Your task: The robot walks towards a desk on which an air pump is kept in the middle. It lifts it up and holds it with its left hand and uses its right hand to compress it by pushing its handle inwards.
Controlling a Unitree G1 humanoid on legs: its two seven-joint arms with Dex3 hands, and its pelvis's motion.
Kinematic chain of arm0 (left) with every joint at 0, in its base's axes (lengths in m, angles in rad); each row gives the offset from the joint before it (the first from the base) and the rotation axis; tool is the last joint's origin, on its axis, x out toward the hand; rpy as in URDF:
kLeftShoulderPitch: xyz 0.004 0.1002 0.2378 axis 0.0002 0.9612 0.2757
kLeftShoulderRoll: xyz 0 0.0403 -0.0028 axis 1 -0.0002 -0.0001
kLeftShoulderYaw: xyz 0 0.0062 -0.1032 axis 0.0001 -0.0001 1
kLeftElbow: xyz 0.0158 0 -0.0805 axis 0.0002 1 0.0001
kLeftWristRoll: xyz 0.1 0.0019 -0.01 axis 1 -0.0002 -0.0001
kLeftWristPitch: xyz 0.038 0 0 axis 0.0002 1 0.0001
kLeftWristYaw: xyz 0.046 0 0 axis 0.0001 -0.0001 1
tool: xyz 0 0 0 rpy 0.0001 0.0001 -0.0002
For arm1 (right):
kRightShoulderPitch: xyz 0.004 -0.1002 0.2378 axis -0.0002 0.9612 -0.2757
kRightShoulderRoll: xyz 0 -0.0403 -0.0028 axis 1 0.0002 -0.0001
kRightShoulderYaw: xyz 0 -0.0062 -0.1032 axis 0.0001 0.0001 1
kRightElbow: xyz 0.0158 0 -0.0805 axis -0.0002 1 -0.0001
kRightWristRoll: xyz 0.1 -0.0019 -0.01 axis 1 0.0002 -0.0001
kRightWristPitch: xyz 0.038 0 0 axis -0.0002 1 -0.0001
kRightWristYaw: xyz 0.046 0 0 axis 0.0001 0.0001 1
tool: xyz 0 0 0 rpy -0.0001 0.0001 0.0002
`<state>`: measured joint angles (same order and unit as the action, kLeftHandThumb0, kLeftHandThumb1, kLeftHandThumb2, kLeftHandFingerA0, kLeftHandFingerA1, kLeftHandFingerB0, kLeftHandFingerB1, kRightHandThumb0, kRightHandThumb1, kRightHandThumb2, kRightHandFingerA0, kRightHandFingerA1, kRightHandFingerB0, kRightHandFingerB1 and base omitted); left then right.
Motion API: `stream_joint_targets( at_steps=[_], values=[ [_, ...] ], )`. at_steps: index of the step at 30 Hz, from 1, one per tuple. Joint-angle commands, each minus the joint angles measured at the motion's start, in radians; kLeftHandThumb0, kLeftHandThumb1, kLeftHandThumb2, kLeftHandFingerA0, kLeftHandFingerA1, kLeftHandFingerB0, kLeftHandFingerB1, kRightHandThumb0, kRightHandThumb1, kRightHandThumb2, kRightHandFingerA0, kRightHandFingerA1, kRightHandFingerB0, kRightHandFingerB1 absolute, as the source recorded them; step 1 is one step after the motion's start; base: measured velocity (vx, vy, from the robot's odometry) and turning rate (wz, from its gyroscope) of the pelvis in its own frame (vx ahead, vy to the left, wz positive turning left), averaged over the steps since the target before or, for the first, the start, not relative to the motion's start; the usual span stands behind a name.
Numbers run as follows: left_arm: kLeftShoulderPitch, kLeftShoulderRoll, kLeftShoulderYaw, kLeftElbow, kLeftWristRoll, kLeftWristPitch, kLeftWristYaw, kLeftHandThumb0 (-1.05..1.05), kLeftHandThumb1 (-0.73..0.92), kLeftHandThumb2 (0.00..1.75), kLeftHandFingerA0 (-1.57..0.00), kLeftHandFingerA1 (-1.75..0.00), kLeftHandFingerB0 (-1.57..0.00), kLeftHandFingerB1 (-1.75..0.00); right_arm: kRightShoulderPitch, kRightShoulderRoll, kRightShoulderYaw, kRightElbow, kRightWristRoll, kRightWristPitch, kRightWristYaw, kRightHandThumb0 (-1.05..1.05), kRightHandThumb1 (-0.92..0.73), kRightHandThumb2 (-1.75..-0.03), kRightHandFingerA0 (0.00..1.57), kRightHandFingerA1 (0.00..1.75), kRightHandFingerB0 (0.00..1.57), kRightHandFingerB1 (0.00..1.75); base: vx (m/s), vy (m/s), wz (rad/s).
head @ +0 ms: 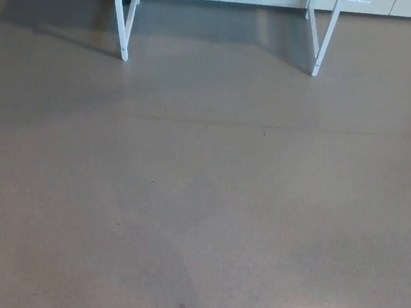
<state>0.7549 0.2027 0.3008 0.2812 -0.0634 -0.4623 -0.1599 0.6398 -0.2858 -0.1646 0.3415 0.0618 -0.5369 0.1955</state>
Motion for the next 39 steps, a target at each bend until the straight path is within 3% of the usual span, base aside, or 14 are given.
stream_joint_targets(
  at_steps=[1,3,7,8,9,10,15,16,17,18,21,24,25,39],
  values=[
    [-0.001,0.001,0.01,0.033,-0.039,-0.062,-0.037,-0.09,0.72,0.61,-0.39,-0.38,-0.32,-0.36,0.006,-0.003,-0.014,0.005,0.025,-0.046,0.037,-0.27,-0.74,-0.62,0.49,0.42,0.4,0.38,0.0,0.0,0.0],
    [0.004,-0.001,0.01,0.034,-0.046,-0.064,-0.045,-0.09,0.51,0.96,-0.27,-0.55,-0.21,-0.52,0.012,-0.003,-0.014,0.004,0.025,-0.055,0.041,-0.26,-0.75,-0.63,0.48,0.41,0.38,0.37,0.0,0.0,0.0],
    [0.023,-0.004,0.009,0.023,-0.04,-0.071,-0.045,-0.11,0.51,0.96,-0.27,-0.55,-0.2,-0.52,0.029,0.002,-0.017,-0.018,0.064,-0.032,0.075,-0.25,-0.74,-0.62,0.47,0.4,0.39,0.37,0.0,0.0,0.0],
    [0.023,-0.004,0.011,0.03,-0.034,-0.084,-0.041,-0.09,0.72,0.61,-0.41,-0.39,-0.33,-0.37,0.034,0.004,-0.015,-0.027,0.065,-0.029,0.075,-0.23,-0.74,-0.62,0.46,0.4,0.39,0.37,0.0,0.0,0.0],
    [0.023,-0.002,0.013,0.039,-0.028,-0.101,-0.038,-0.09,0.72,0.61,-0.41,-0.39,-0.33,-0.37,0.04,0.007,-0.014,-0.038,0.065,-0.028,0.076,-0.23,-0.74,-0.62,0.46,0.4,0.39,0.37,0.0,0.0,0.0],
    [0.022,-0.001,0.015,0.041,-0.029,-0.103,-0.037,-0.07,0.51,0.96,-0.3,-0.56,-0.22,-0.52,0.043,0.01,-0.012,-0.047,0.062,-0.027,0.074,-0.25,-0.73,-0.62,0.47,0.41,0.39,0.38,0.0,0.0,0.0],
    [0.012,-0.003,0.01,0.05,-0.022,-0.108,-0.033,-0.07,0.51,0.96,-0.3,-0.56,-0.21,-0.52,0.041,0.013,-0.018,-0.04,0.041,-0.033,0.065,-0.28,-0.72,-0.61,0.5,0.41,0.41,0.37,0.0,0.0,0.0],
    [0.009,-0.003,0.009,0.053,-0.018,-0.112,-0.029,-0.1,0.71,0.6,-0.42,-0.39,-0.34,-0.37,0.046,0.012,-0.019,-0.048,0.039,-0.029,0.064,-0.28,-0.72,-0.62,0.55,0.44,0.4,0.37,0.0,0.0,0.0],
    [0.007,-0.004,0.008,0.056,-0.013,-0.119,-0.025,-0.1,0.71,0.6,-0.42,-0.39,-0.34,-0.37,0.051,0.011,-0.019,-0.058,0.038,-0.023,0.064,-0.28,-0.72,-0.62,0.55,0.44,0.4,0.37,0.0,0.0,0.0],
    [-0.001,-0.006,0.006,0.064,-0.015,-0.122,-0.026,-0.08,0.51,0.96,-0.31,-0.56,-0.23,-0.53,0.062,0.009,-0.021,-0.085,0.042,-0.001,0.065,-0.33,-0.71,-0.61,0.53,0.44,0.39,0.37,0.0,0.0,0.0],
    [0.004,-0.011,0.009,0.046,-0.036,-0.107,-0.034,-0.07,0.52,0.96,-0.29,-0.55,-0.22,-0.52,0.068,0.008,-0.019,-0.097,0.042,0.007,0.071,-0.35,-0.7,-0.61,0.53,0.42,0.38,0.36,0.0,0.0,0.0],
    [0.011,-0.013,0.01,0.032,-0.044,-0.097,-0.037,-0.07,0.52,0.96,-0.29,-0.55,-0.22,-0.52,0.069,0.007,-0.019,-0.098,0.043,0.011,0.075,-0.35,-0.7,-0.61,0.53,0.42,0.38,0.36,0.0,0.0,0.0],
    [0.006,-0.016,0.007,0.035,-0.039,-0.101,-0.035,-0.08,0.73,0.61,-0.4,-0.39,-0.33,-0.38,0.067,0.005,-0.024,-0.098,0.053,0.022,0.081,-0.33,-0.71,-0.62,0.51,0.42,0.37,0.36,0.0,0.0,0.0],
    [0.029,-0.015,0.027,0.013,-0.07,-0.062,-0.05,-0.11,0.72,0.61,-0.38,-0.38,-0.31,-0.35,0.027,0.053,0.009,0.006,0.019,-0.051,0.076,-0.3,-0.72,-0.61,0.48,0.42,0.36,0.37,0.0,0.0,0.0]
  ],
)
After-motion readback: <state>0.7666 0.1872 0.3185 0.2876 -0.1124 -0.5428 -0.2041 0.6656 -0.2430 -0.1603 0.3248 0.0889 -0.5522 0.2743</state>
